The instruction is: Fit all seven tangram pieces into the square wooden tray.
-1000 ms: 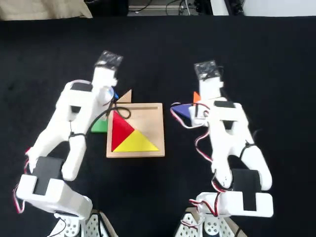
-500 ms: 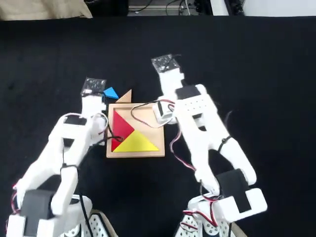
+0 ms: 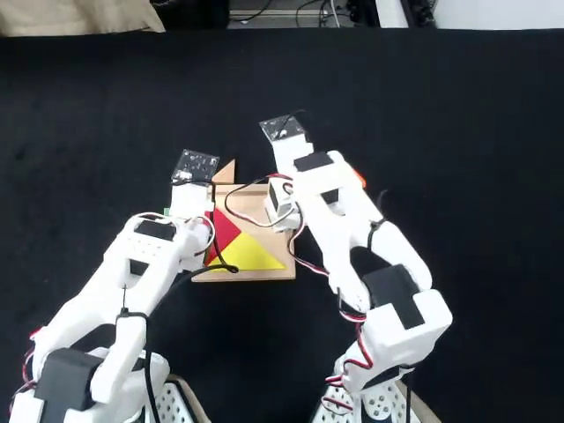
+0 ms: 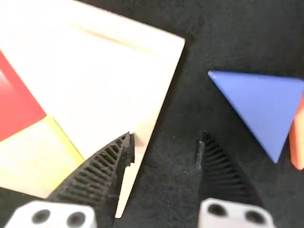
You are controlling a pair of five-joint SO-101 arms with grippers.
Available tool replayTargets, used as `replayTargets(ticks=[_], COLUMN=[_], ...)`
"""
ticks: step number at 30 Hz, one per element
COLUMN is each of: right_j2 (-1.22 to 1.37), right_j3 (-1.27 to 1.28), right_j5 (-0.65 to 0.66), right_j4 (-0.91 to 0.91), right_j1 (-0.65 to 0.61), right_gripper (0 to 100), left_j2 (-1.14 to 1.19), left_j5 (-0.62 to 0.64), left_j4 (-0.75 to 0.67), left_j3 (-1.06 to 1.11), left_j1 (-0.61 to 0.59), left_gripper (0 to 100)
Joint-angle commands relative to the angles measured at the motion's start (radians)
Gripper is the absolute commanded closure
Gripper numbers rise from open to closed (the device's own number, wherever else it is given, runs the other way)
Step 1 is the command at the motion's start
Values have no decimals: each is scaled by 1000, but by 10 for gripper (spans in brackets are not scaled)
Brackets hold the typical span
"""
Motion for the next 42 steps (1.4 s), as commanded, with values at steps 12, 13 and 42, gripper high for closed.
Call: replayTargets(ticks=[12, 13, 42], right_j2=[7, 7, 91], right_j3=[-28, -28, -45], right_j5=[32, 32, 86], right_j4=[-14, -14, -17], right_j1=[-15, -15, -77], right_gripper=[962, 962, 975], left_j2=[-38, -38, -37], left_j5=[80, 80, 115], left_j4=[-55, -64, -94], left_j3=[-24, -24, -22], left_j1=[-196, -205, -226], left_gripper=[971, 971, 970])
